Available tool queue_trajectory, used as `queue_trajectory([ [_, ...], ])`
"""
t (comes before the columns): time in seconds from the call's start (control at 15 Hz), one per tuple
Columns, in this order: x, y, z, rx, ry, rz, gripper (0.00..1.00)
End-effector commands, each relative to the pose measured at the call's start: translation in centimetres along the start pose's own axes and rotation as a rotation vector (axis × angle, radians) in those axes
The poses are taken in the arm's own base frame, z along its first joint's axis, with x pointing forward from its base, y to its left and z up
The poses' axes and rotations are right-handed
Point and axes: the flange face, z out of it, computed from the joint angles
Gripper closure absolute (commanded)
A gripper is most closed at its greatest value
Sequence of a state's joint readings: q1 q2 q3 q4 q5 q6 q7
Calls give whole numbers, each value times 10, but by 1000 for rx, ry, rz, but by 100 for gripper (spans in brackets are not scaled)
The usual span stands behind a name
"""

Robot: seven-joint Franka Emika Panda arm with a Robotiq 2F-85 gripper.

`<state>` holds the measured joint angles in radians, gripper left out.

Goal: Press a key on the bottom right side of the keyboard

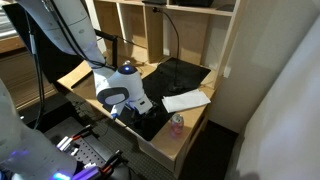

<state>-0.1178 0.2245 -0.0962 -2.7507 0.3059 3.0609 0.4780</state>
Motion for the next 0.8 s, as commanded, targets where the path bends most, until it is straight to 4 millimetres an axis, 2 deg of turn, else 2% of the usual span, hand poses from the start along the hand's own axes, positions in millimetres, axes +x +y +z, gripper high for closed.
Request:
queue_trajectory([
  [0.0, 8, 3, 1, -13, -34, 9, 0],
  [0.07, 11, 3, -8, -3, -40, 6, 0],
  [0.47, 39, 19, -102, 93, -34, -34, 0],
  [0.6, 45, 22, -118, 74, -73, -47, 0],
  [0.67, 45, 13, -104, 82, -42, -21, 0],
  [0.73, 46, 16, -114, 83, -53, -27, 0],
])
